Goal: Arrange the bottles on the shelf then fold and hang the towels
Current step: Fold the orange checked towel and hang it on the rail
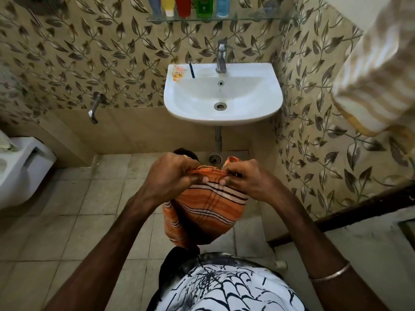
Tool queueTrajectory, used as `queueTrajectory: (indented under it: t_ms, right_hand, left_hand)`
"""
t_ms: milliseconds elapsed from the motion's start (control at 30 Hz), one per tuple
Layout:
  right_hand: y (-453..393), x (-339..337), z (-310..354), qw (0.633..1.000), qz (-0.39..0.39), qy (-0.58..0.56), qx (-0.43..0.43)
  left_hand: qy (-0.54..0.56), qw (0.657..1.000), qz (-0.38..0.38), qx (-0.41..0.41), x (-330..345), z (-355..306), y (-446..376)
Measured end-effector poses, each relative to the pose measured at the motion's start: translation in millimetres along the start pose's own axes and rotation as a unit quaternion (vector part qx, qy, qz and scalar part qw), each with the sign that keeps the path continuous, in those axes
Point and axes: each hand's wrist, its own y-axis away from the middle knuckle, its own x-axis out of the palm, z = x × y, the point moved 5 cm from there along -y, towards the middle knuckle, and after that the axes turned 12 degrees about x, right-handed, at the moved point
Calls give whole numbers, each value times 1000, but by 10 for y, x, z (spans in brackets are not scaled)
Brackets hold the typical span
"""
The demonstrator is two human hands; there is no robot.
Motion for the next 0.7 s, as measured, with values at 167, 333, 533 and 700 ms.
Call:
queueTrajectory:
  t_ms: [167, 333, 533, 700]
  right_hand:
    - [-35, -94, -252, 998, -19, 19, 58]
    - [-17, -186, -252, 995, -91, 14, 39]
    - [-29, -183, -206, 983, -144, 110, -5]
    - [67, -205, -124, 960, -219, 145, -95]
  left_hand:
    - [45, 996, -42, -58, -139, 129, 85]
    - [53, 993, -58, -87, -186, 214, 123]
    - [45, 993, -63, -88, -217, 226, 139]
    - [13, 995, -71, -70, -286, 284, 150]
